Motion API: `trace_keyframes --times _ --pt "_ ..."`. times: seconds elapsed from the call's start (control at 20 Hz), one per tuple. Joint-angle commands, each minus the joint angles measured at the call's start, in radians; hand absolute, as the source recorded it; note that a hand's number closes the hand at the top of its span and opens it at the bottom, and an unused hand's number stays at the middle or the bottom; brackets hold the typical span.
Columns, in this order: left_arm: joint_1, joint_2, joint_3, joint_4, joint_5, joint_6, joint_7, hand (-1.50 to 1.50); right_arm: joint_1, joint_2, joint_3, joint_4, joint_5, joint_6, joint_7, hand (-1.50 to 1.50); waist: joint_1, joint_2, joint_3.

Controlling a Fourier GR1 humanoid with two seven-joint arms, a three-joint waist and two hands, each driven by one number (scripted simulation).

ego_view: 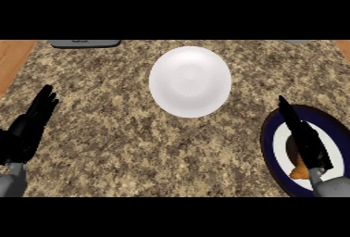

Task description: Pick the croissant from the plate and place it in the plate

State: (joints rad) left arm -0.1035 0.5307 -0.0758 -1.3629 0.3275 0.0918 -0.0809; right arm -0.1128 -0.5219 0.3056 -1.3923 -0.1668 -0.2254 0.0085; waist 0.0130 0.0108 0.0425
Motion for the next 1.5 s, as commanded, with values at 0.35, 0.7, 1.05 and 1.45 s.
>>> trace_keyframes --times 0.35,0.7,1.05,1.45 --pt "-0.148 0.006 -0.038 -0.152 -0.044 0.005 0.046 0.0 -0.188 -0.159 0.108 0.236 0.41 -0.151 0.146 1.5 0.01 -0.004 -0.068" --pt "-0.152 -0.03 -0.048 -0.186 -0.044 0.025 0.087 0.0 -0.161 0.298 0.059 0.276 0.465 -0.678 0.105 -1.5 -0.003 -0.009 -0.04" --pt "-0.182 -0.045 -0.009 -0.217 -0.052 0.023 0.155 0.0 -0.138 0.216 0.072 0.018 0.637 -0.709 0.236 -1.5 -0.022 -0.015 -0.044" --pt "-0.142 -0.025 -0.018 -0.251 -0.078 0.033 0.181 0.0 -0.166 0.005 0.08 -0.059 0.837 -0.285 0.757 -1.5 -0.041 -0.028 -0.051"
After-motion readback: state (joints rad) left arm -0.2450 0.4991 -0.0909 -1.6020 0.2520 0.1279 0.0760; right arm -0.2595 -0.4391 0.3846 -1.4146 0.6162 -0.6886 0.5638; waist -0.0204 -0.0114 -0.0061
